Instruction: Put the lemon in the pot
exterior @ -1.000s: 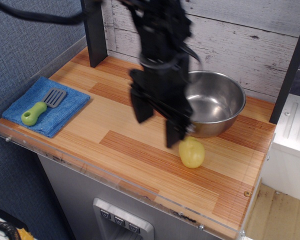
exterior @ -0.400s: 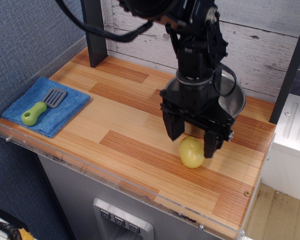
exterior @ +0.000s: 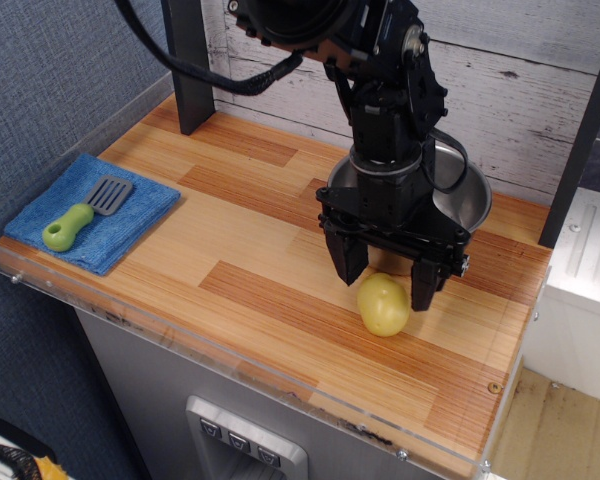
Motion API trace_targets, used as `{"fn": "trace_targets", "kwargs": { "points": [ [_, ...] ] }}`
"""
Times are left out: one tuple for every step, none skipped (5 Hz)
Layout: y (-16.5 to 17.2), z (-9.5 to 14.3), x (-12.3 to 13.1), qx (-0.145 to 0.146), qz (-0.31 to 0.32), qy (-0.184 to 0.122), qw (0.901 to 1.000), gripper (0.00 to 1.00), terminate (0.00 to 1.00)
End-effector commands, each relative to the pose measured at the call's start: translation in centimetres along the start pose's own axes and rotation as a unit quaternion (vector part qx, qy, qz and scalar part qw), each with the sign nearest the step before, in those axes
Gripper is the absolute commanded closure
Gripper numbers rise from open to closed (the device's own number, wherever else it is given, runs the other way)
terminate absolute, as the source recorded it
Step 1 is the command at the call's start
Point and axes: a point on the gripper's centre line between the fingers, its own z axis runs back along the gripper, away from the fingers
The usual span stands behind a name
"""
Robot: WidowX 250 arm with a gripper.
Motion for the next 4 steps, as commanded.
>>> {"fn": "trace_targets", "kwargs": {
  "points": [
    [-0.1,-1.0,-1.3,0.041,-0.022,0.009,0.9989,0.00,0.00],
    [-0.1,-1.5,-1.9,0.062,-0.041,0.013,0.9971,0.00,0.00],
    [-0.3,-0.7,-2.0,0.063,-0.064,0.000,0.9960,1.00,0.00],
    [-0.1,1.9,-2.2,0.057,-0.100,-0.026,0.9930,1.00,0.00]
  ]
}}
